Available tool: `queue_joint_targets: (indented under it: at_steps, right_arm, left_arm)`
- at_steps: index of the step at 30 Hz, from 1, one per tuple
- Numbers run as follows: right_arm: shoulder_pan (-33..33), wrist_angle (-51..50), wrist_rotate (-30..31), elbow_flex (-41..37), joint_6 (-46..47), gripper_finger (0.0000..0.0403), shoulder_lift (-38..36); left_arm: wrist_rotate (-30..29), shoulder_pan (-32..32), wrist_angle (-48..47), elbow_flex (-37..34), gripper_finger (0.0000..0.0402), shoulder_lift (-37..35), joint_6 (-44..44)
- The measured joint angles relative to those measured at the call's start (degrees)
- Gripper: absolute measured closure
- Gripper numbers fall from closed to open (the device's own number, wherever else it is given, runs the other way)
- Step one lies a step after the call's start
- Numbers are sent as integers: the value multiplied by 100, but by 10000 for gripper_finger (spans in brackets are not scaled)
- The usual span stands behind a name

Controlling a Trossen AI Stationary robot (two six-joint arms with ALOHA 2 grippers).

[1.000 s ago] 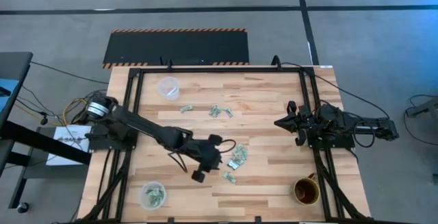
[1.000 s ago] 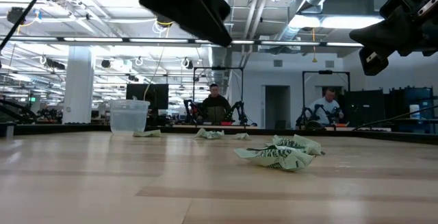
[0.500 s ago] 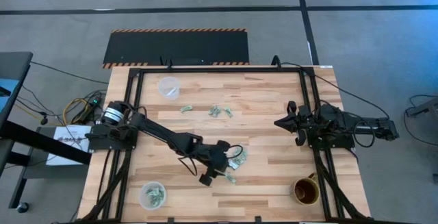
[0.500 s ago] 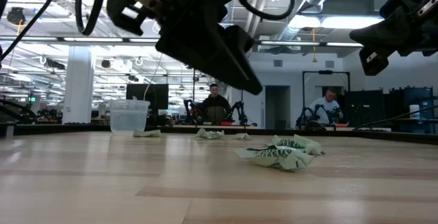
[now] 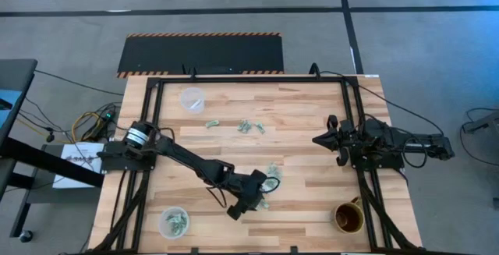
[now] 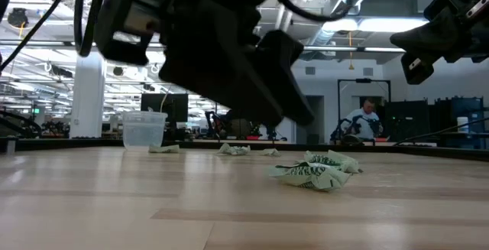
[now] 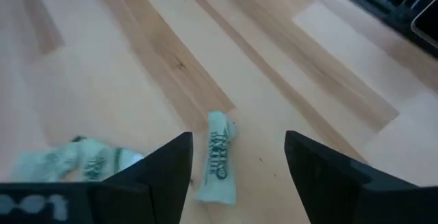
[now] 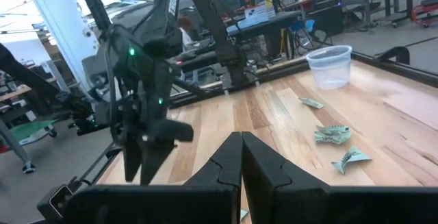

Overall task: Pick and place Stevia / Truvia into bins
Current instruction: Put the stevia packet into the bottom transparent container

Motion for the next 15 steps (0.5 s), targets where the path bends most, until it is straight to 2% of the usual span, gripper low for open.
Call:
queue_joint_targets:
  at_steps: [15]
  right_arm:
    - [0,5,-4,0,0,403,-9]
  left_arm:
    - [55,106,46,186,200,536,-117]
